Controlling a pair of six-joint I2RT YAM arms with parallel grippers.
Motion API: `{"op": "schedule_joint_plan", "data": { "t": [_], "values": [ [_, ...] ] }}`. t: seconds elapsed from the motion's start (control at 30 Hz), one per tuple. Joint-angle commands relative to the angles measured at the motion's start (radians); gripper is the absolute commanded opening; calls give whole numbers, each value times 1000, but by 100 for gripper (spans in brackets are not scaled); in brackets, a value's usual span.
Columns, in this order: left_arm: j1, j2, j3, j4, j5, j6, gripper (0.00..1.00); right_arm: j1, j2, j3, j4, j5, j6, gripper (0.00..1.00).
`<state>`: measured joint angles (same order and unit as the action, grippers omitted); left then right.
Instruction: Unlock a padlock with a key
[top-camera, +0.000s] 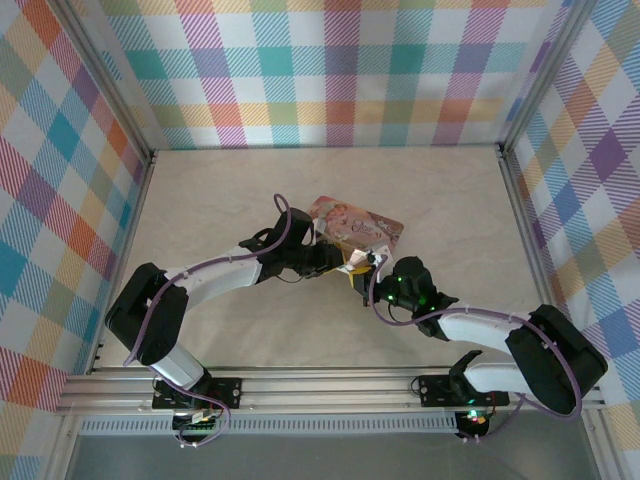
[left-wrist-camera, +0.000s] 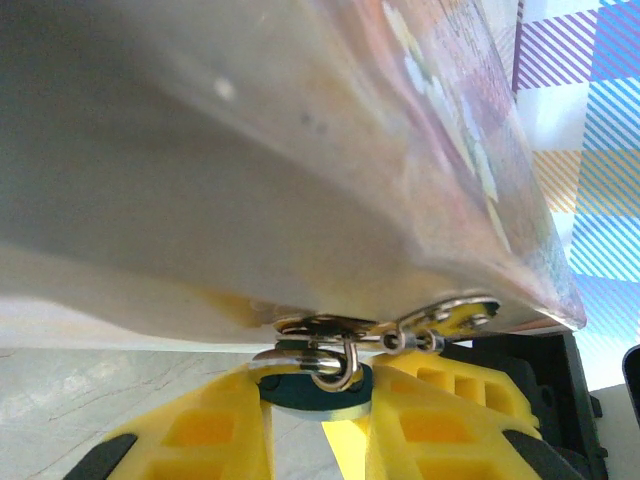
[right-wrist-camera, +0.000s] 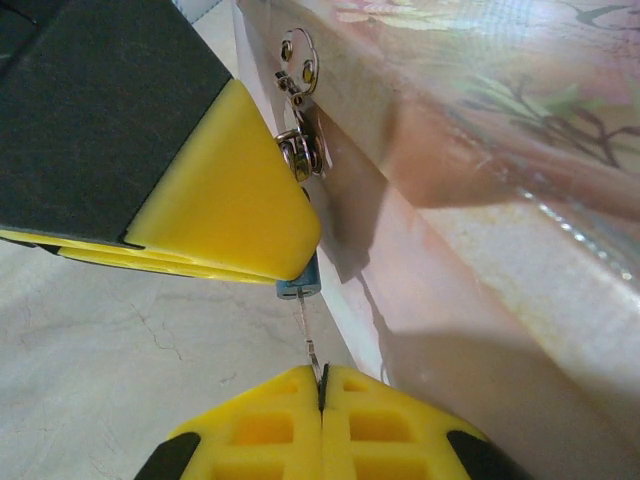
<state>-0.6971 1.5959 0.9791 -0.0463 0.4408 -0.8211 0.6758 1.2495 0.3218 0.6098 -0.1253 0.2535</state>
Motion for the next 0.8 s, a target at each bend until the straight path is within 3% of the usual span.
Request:
{"op": "schedule_joint_plan", "data": {
  "t": [0.0, 0.77],
  "values": [
    [1, -2, 21, 30, 42, 13, 23, -1, 11, 25, 65, -6, 5, 0],
    [-14, 16, 28, 46, 44, 6, 23, -1, 118, 137, 144, -16, -12, 0]
  ]
}}
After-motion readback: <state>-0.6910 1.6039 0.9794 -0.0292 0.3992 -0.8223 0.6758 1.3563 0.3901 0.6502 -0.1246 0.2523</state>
